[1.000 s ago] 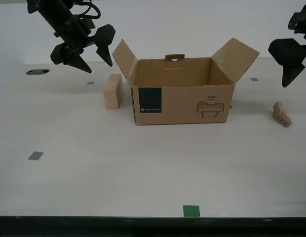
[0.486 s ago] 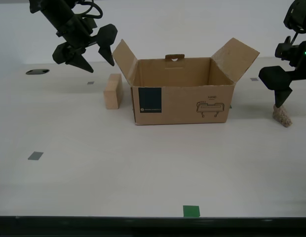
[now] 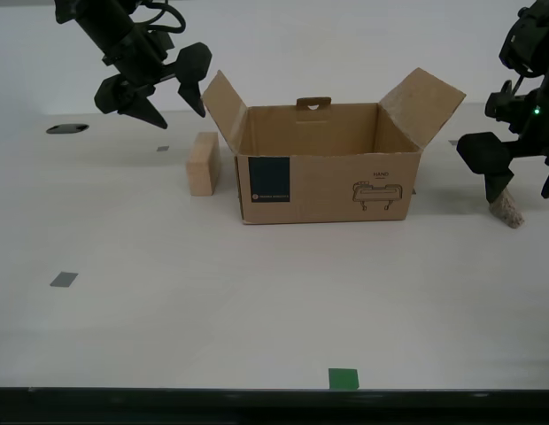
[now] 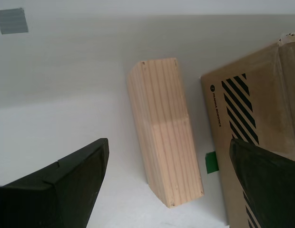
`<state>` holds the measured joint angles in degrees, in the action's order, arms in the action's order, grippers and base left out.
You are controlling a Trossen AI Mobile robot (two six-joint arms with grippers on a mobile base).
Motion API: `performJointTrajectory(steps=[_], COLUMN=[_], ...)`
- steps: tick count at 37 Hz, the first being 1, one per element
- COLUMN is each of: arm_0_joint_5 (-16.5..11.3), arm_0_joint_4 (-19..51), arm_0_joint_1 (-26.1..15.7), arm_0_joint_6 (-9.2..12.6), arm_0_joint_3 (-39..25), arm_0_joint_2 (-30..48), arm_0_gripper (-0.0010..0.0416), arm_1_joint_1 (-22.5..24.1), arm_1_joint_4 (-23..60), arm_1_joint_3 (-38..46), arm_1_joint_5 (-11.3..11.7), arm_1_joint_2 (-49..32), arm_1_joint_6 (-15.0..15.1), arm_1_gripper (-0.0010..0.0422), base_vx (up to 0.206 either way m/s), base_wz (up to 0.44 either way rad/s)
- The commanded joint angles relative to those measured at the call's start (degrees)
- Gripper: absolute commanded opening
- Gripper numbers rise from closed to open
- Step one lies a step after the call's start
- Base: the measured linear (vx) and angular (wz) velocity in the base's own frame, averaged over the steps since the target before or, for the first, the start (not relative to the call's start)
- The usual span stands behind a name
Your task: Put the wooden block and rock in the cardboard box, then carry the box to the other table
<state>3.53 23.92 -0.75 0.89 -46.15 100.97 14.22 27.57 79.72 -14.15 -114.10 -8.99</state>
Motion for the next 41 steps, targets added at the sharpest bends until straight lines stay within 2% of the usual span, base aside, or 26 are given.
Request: performJointTrajectory(steps=[1,20,22,26,28,41], arm_0_joint_5=[0.31,0.44,0.44,0.44,0.44,0.42], arm_0_joint_4=[-0.83,-3.3,-3.41,-3.41,-3.39,-3.32], arm_0_joint_1=[-0.04,-0.02,-0.02,-0.04,-0.04,-0.04], arm_0_joint_6=[0.15,-0.07,-0.09,-0.09,-0.07,-0.07], arm_0_joint_3=[0.0,-0.33,-0.33,-0.33,-0.33,-0.28], arm_0_joint_2=[0.0,0.0,0.0,0.0,0.0,0.0], arm_0_gripper=[0.0352,0.035,0.035,0.0351,0.035,0.0329], arm_1_joint_1=[0.02,0.92,1.38,2.47,2.82,3.48], arm_1_joint_4=[-0.11,0.63,0.52,0.42,0.42,-0.28], arm_1_joint_3=[0.0,-0.02,-0.02,-0.02,-0.02,-0.04], arm_1_joint_5=[0.17,0.24,0.87,4.39,5.42,6.16], arm_1_joint_2=[0.0,0.0,0.0,0.0,0.0,0.0], arm_1_joint_6=[-0.09,-1.36,-1.6,-1.57,-1.62,-2.62], arm_1_gripper=[0.0346,0.0345,0.0345,0.0345,0.0345,0.0345], base_vx=[0.0,0.0,0.0,0.0,0.0,0.0], base_wz=[0.0,0.0,0.0,0.0,0.0,0.0])
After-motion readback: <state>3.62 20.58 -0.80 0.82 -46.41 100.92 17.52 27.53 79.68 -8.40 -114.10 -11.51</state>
